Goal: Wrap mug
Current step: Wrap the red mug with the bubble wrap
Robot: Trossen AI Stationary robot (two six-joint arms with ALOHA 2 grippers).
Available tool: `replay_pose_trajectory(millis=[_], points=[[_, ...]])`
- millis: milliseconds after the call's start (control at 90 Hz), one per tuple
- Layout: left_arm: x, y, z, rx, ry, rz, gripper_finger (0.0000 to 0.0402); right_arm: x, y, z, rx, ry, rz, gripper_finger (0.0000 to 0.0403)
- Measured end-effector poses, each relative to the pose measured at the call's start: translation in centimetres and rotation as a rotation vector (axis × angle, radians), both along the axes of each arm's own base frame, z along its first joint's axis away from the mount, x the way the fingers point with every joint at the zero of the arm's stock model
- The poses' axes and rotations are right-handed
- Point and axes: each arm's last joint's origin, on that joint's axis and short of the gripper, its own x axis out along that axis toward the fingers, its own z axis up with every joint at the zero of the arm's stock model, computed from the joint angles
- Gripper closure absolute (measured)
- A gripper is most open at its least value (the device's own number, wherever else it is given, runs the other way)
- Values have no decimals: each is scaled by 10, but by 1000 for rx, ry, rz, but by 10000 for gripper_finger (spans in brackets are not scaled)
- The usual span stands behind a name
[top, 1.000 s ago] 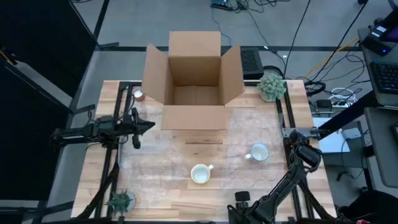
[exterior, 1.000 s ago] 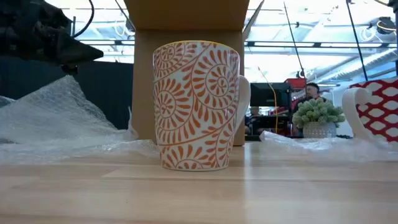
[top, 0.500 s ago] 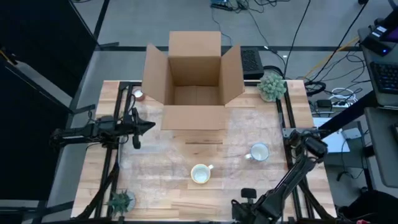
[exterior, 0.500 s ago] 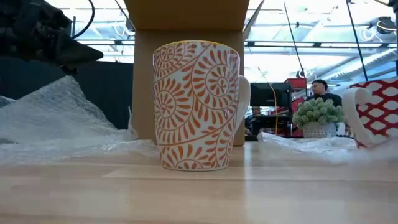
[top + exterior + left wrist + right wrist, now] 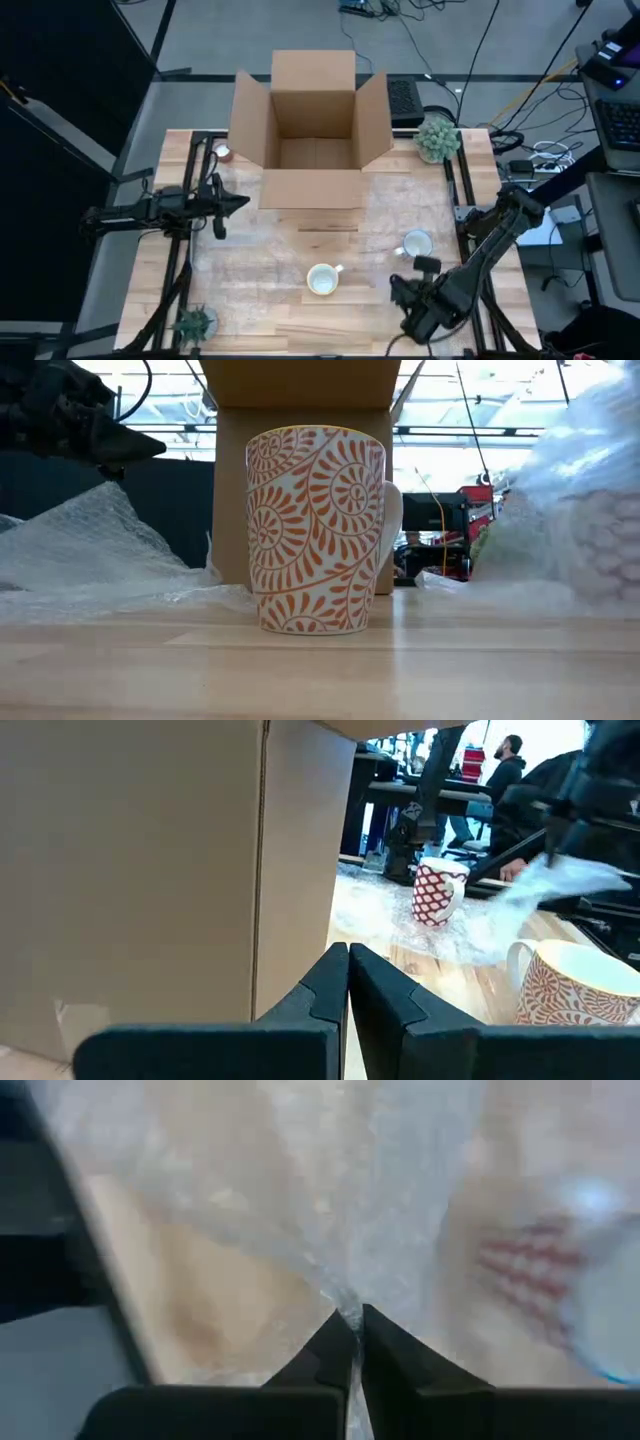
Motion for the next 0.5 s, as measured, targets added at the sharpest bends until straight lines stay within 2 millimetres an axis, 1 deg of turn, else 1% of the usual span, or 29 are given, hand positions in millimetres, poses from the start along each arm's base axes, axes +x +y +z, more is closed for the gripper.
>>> replay_pose_trajectory(millis=[122, 267, 500], points=[[0, 0, 0, 0, 0, 0, 402, -2, -19, 7, -68, 47, -36, 403], [0, 0, 0, 0, -2, -5, 402, 3, -34, 9, -112, 80, -59, 403], [0, 0, 0, -25, -7, -14, 402, 19, -57, 10, -220, 31, -45, 403]])
